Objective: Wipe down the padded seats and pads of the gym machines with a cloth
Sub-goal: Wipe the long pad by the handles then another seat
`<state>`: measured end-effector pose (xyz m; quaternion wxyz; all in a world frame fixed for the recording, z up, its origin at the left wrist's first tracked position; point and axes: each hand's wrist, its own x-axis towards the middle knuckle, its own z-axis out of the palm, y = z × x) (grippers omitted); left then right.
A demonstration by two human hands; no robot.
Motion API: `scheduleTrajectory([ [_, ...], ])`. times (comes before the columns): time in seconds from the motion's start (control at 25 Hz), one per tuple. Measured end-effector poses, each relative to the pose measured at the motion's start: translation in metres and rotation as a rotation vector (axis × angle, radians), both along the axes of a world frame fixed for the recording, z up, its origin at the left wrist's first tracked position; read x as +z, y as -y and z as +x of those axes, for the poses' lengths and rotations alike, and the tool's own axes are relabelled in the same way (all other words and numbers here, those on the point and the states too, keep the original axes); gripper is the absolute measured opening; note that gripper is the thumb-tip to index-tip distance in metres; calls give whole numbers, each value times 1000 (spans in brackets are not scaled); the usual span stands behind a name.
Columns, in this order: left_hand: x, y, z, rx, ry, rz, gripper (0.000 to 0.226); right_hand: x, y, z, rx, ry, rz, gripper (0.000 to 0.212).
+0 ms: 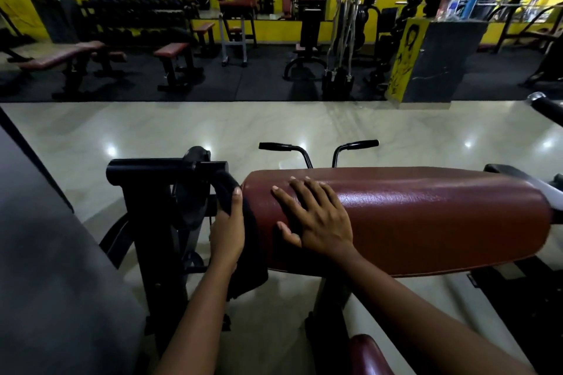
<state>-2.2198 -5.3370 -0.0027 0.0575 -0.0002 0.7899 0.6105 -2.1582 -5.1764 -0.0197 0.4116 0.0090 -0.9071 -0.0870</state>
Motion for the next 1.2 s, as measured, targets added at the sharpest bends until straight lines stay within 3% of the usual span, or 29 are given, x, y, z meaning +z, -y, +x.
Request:
scheduleTrajectory([
  [0.16,-11,2,31,75,48,-58,84,6,2,3,-52,81,9,56],
  [0.28,-15,10,51,72,119,-44,74,13,7,9,-90,217,-58,56],
  [0.36,-13,21,67,69,121,5,68,11,18,15,-95,204,-156,54],
  [0.44,-6,39,89,115,116,55,61,0,49,38,-53,119,-364,50],
  [0.6,6,54,128,13,190,364,51,-16,120,95,253,95,-1049,47],
  [0.68,14,49,140,-125,297,517,41,-11,133,108,384,117,-1152,51],
  [0.8,29,31,143,-421,401,689,56,1,119,108,325,13,-1177,51],
  [0.88,41,17,134,-547,344,521,50,8,100,103,229,-118,-1181,46],
  [0.96,46,1,118,-596,106,171,40,17,82,89,83,-258,-1136,51],
  [1.0,45,-6,107,-546,-58,17,47,24,74,77,10,-297,-1109,53],
  [1.12,39,-18,74,-334,-496,-215,61,32,59,34,-245,-171,-813,56],
  [1.2,34,-29,52,-287,-669,-347,70,22,52,13,-387,-64,-591,55],
])
